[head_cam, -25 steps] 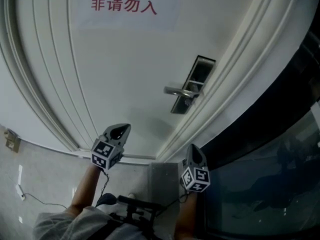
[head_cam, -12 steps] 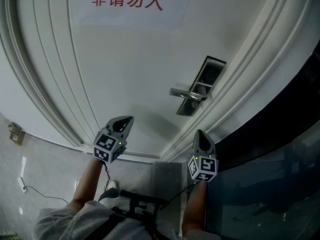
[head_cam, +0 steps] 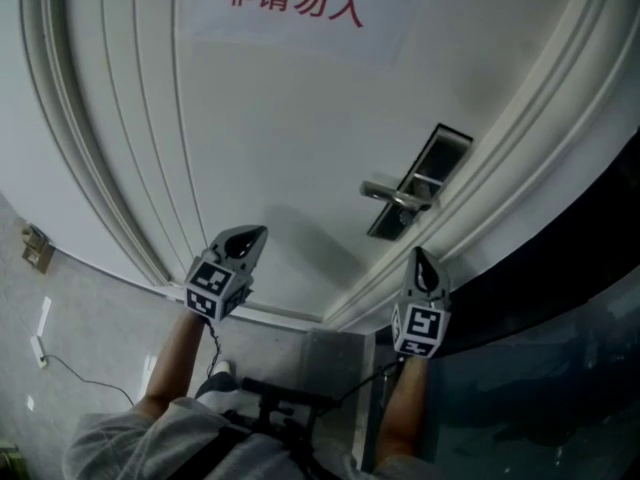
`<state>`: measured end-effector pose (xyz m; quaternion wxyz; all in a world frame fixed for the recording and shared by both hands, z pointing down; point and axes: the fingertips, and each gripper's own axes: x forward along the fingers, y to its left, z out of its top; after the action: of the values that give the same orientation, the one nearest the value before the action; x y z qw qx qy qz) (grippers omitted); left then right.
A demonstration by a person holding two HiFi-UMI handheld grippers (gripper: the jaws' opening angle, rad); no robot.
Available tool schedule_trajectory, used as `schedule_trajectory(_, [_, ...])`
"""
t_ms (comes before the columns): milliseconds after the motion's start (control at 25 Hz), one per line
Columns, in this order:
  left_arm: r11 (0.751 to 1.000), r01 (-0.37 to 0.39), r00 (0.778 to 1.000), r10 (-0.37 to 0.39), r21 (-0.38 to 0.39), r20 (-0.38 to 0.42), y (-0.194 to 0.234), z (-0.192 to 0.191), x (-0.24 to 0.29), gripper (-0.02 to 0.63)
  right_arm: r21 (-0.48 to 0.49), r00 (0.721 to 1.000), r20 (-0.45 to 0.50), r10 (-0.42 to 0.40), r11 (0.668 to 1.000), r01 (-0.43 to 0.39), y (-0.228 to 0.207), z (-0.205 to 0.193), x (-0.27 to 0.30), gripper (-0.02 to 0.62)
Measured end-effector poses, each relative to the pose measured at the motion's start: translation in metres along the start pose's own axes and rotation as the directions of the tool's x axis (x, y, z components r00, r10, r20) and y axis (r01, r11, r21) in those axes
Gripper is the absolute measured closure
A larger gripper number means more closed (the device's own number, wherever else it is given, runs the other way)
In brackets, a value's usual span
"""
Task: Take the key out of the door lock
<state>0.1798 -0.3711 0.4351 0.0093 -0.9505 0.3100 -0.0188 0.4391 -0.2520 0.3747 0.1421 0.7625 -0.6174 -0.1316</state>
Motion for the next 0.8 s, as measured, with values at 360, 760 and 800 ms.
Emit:
schedule_trajectory(360, [1.0, -0.018, 1.0, 0.018, -0.014, -0.005, 0.002, -0.006, -0.005, 0.599, -0.429, 1.0, 0.018, -0.012, 0.903, 0.018, 0.005, 0.016, 0.014, 0.533])
schedule_trajectory(760, [0.999, -0.032, 0.999, 0.032, -0.024, -0.003, 0.009, -0.006, -0.006, 0.598, -0.624, 0.998, -0.06, -0.025, 0.782, -0.018, 0.018, 0.012, 0.047, 0.418])
schedule_trajectory(800, [0.999, -0.036, 0.999, 0.036, -0.026, -0.003, 0.01, -0.006, -0.007, 0.599, -0.65, 0.998, -0.061, -0.032, 0.76, -0.016, 0.018, 0.011, 0.05, 0.414])
